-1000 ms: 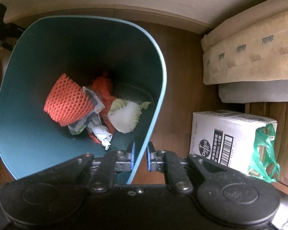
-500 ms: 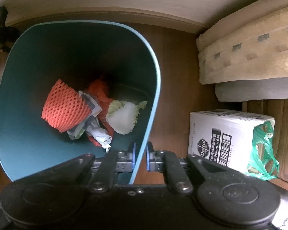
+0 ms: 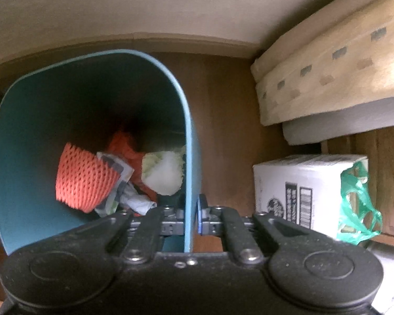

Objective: Collect trash
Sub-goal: 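Move the left tool to the orange snack packet and grasp it, then drop the orange snack packet into the wastebasket by opening the left tool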

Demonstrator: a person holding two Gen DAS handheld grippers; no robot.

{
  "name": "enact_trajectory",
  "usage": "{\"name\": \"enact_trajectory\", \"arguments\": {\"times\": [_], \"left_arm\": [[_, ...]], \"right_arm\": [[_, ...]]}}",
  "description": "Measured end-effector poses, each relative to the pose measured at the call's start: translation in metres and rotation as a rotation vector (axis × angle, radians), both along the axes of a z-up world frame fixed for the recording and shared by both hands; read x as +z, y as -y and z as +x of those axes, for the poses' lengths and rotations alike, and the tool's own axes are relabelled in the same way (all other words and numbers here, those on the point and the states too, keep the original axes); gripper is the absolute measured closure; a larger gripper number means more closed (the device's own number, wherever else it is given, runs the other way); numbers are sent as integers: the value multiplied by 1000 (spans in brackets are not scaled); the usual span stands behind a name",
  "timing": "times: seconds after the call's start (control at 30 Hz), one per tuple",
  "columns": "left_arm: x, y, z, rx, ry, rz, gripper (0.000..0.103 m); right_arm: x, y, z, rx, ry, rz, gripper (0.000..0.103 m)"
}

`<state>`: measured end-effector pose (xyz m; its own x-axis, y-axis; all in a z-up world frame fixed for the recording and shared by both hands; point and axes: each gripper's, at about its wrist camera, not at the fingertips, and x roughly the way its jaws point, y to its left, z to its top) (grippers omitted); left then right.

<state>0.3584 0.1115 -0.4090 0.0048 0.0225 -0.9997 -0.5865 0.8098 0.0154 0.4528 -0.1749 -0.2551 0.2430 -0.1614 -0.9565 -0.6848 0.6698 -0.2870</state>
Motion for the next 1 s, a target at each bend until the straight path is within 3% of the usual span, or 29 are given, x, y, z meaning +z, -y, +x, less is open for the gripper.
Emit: {"name": "enact_trajectory", "arguments": {"times": [0.1, 0.27, 0.6, 0.8, 1.0], "left_arm": [[36, 24, 5, -99, 38, 29, 55], [103, 40, 0, -119, 130, 39, 55], [193, 69, -15, -172, 301, -56, 55], [201, 102, 18, -301, 356, -149, 55], [170, 132, 56, -357, 340, -230, 55]], "right_arm": [[3, -3, -7, 5, 25, 14, 98], [4, -7, -16, 50, 66, 7, 98], [3, -6, -15, 41, 60, 0, 98], [3, 10, 13, -77, -17, 35, 97], [1, 9, 29, -113, -113, 49, 95]]}}
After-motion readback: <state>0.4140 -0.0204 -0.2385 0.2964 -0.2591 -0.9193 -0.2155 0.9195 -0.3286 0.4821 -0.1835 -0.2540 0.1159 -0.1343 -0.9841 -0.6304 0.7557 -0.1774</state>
